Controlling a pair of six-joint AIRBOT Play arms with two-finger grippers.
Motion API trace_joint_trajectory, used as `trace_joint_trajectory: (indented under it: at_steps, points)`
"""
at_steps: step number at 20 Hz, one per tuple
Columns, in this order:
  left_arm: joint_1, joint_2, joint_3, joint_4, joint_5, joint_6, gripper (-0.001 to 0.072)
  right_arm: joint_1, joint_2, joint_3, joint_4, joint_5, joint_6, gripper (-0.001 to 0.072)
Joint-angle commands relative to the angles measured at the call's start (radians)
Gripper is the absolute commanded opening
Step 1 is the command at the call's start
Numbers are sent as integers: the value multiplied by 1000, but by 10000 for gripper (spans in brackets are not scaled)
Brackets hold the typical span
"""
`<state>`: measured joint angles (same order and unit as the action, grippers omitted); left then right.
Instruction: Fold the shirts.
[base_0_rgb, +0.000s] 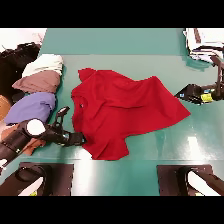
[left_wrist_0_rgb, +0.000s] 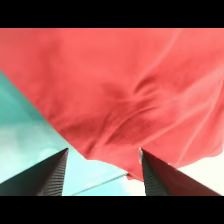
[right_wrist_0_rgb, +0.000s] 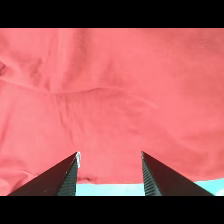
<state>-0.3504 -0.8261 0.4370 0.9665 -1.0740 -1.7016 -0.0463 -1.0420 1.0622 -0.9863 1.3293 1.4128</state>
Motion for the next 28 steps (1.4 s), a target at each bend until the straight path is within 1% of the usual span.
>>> trace_joint_trajectory:
  at_steps: [1,4,6,11,12,13,14,17,19,21,23,26,27,28]
  points:
    - [-97,8,-23,0,27,-68,541,-1,8,-10,27,-15,0,455]
    - [-117,8,-23,23,37,-83,541,-1,8,-10,27,-17,0,455]
    - [-117,7,-36,24,83,-97,541,-1,8,-10,27,-18,0,455]
    - [-117,6,-90,-66,210,-105,539,-1,8,-10,28,-21,0,454]
    - [-117,6,-90,-85,237,-105,450,-1,8,-10,28,-18,0,455]
    - [-117,6,-90,-93,262,-105,181,-1,9,-10,27,-11,0,454]
    - [-116,6,-87,-92,287,-105,32,-2,9,-10,23,-3,0,454]
    - [-49,6,-35,-51,270,-97,25,-55,8,-11,-4,62,-6,455]
    - [37,7,23,36,245,-96,25,-128,8,-11,-91,113,-6,454]
    - [125,7,88,134,221,-69,24,-218,8,-19,-193,150,-5,454]
    - [192,6,135,175,221,-68,24,-335,8,-91,-182,148,-5,455]
    - [218,6,163,180,235,-44,24,-474,5,-285,-177,73,-6,446]
    - [218,6,162,179,236,-45,25,-499,1,-343,-152,50,-14,446]
    - [218,6,162,179,237,-45,24,-514,-8,-395,-102,23,-46,444]
